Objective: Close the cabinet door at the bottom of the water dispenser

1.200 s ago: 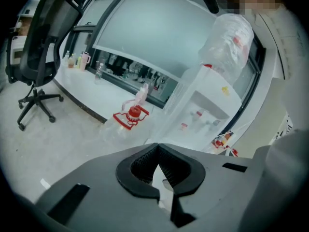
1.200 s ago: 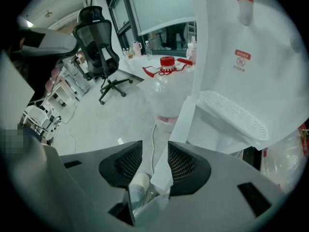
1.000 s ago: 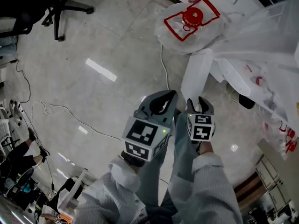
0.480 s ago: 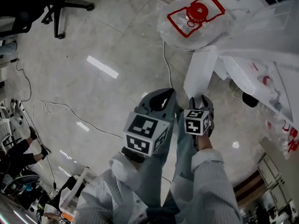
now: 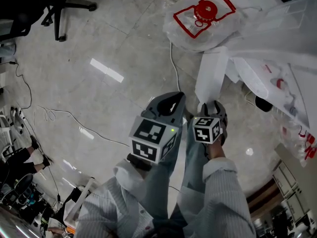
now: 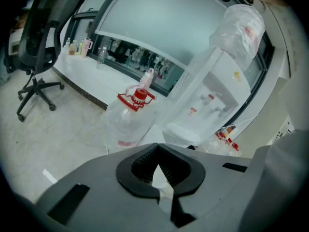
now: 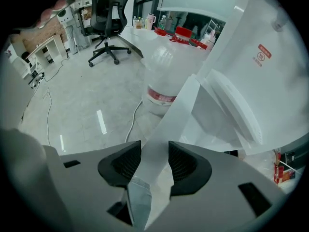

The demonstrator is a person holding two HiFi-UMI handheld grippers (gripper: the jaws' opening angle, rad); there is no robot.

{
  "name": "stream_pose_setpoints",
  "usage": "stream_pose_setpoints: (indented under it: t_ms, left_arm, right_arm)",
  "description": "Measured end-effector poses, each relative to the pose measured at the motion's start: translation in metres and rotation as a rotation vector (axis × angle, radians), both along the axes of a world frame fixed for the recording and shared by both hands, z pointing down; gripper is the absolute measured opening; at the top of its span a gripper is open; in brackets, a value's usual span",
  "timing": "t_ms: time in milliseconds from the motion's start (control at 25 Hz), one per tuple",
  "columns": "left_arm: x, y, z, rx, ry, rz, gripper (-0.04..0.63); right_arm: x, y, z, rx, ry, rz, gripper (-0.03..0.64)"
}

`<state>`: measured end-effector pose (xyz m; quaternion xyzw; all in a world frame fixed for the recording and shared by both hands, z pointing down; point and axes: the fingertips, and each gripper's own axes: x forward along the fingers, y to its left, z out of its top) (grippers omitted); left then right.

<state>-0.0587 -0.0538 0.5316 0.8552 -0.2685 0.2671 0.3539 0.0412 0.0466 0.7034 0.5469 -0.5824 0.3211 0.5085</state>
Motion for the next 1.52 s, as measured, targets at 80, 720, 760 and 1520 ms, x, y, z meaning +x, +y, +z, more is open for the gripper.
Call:
stream_pose_setpoints:
  t_ms: [80, 720, 760, 1520]
  left_arm:
    - [0.004, 0.000, -0.001, 0.003, 0.000, 0.010, 0.009]
    - [0.059, 0.000, 0.002, 0.001, 0.003, 0.014, 0.009]
    - [0.064, 0.001, 0.003, 0.000, 0.003, 0.011, 0.009]
    - [0.120, 0.010, 0.009, -0.009, 0.026, -0.091, 0.009]
  right_arm:
    - [0.007, 0.003, -0.001, -0.002, 0.008, -0.002, 0.144]
    - [0.082, 0.030, 0.002, -0.042, 0.049, 0.047, 0.144]
    - [0.088, 0.030, 0.002, -0.048, 0.051, 0.036, 0.144]
    - [0.205, 0.035, 0.004, -0.069, 0.100, 0.151, 0.144]
